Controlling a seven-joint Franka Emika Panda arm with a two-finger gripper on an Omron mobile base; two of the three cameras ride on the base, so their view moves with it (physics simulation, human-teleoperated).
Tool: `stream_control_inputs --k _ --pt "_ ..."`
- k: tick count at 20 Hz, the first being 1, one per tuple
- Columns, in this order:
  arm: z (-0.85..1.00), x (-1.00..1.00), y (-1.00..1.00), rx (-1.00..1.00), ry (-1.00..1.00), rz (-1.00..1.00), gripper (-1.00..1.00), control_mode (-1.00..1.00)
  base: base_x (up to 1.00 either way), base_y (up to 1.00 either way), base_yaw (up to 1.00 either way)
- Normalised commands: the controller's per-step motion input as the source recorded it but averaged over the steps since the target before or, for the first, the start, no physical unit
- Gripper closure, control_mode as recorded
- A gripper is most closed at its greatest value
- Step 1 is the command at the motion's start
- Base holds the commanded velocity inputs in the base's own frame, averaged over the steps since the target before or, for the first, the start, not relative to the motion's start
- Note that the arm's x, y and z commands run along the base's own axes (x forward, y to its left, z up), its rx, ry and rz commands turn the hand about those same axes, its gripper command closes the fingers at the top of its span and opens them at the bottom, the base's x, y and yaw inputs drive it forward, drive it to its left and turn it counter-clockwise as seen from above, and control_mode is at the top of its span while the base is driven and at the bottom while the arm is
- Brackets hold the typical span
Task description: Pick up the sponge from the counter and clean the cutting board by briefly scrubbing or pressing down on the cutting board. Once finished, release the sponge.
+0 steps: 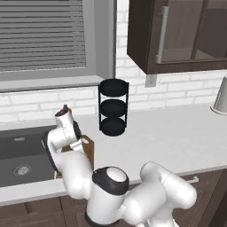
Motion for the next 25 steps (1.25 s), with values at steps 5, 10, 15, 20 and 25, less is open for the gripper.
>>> stream_control_inputs --k 5,10,15,20,25 --pt "0.95 -0.66 -0.23 0.17 0.00 0.00 -1.00 -1.00 0.00 0.00 0.00" --pt "0.92 -0.76 -0.67 0.22 0.00 0.00 -1.00 -1.00 0.00 0.00 0.00" --pt "0.68 -1.00 -0.97 0.43 -0.05 0.00 -1.00 -1.00 0.00 0.00 0.00" --pt "0.75 -1.00 -0.95 0.49 -0.12 0.00 -1.00 -1.00 0.00 0.00 0.00" --pt "0.99 -1.00 -0.72 0.49 -0.12 0.00 -1.00 -1.00 0.00 0.00 0.00"
